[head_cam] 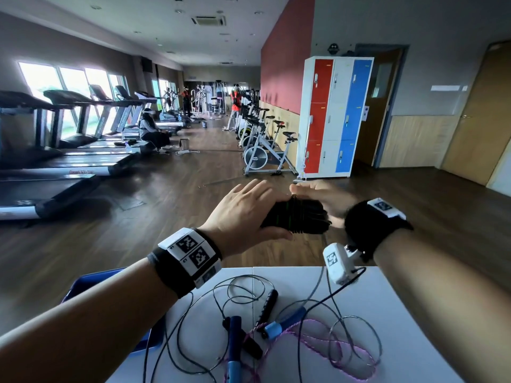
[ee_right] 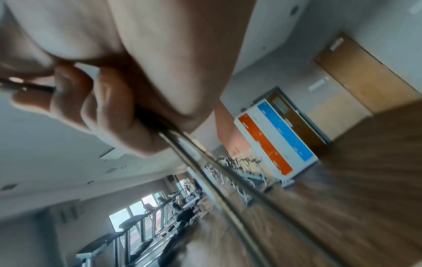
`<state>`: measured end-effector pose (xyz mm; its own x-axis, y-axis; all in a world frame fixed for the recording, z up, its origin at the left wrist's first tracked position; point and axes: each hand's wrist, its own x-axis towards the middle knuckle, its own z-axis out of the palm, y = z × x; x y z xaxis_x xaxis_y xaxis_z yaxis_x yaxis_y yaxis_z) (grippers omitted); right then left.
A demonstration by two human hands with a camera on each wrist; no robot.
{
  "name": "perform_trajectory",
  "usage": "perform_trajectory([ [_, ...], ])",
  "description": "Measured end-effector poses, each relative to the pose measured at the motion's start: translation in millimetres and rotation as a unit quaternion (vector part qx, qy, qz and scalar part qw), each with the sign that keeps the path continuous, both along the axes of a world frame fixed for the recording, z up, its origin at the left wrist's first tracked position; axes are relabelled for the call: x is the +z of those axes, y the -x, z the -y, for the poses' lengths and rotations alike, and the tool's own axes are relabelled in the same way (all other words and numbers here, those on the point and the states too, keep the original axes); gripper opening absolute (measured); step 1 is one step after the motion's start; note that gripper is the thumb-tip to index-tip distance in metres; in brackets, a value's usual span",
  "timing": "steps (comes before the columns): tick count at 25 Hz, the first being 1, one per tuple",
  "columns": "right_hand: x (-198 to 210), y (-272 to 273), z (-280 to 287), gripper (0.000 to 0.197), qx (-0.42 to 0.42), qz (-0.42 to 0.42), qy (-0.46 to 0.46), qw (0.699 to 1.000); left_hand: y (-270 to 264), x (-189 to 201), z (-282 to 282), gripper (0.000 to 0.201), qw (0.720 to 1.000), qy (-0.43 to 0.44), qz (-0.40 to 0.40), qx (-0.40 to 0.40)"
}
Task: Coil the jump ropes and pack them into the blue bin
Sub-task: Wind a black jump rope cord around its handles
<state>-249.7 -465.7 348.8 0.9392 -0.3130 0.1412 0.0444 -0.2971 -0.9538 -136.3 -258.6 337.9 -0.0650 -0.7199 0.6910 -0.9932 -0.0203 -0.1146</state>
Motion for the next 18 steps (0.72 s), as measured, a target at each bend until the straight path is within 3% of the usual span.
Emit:
perform_trajectory([
  [2,-23,0,-15,0.018,-0.042,0.024,-0.145,0.988,-4,1,3,0.071,1.0,-0.005,-0.016,0.001],
  [3,-35,0,-25,0.025,-0.041,0.036,-0.187,0.981,-7,-1,4,0.073,1.0,-0.011,-0.023,0.007],
  [6,-60,3,-51,0.041,-0.042,0.06,-0.157,0.985,-18,-9,6,0.073,0.999,-0.017,-0.036,0.012],
  [9,-68,13,-64,0.025,-0.064,0.075,-0.098,0.99,-22,-14,9,0.075,0.998,-0.016,-0.055,0.01],
  [11,-69,19,-72,0.006,-0.032,0.081,-0.106,0.991,-23,-13,13,0.077,0.998,-0.011,-0.065,0.018],
  [13,-68,19,-78,0.021,-0.001,0.08,-0.177,0.981,-23,-11,17,0.076,0.998,-0.01,-0.055,0.024],
  [16,-62,16,-83,0.057,-0.031,0.077,-0.243,0.967,-19,-10,21,0.076,0.999,0.0,-0.024,0.022],
  [18,-61,16,-87,0.061,-0.065,0.097,-0.252,0.961,-16,-8,21,0.075,1.0,0.012,-0.012,0.018],
])
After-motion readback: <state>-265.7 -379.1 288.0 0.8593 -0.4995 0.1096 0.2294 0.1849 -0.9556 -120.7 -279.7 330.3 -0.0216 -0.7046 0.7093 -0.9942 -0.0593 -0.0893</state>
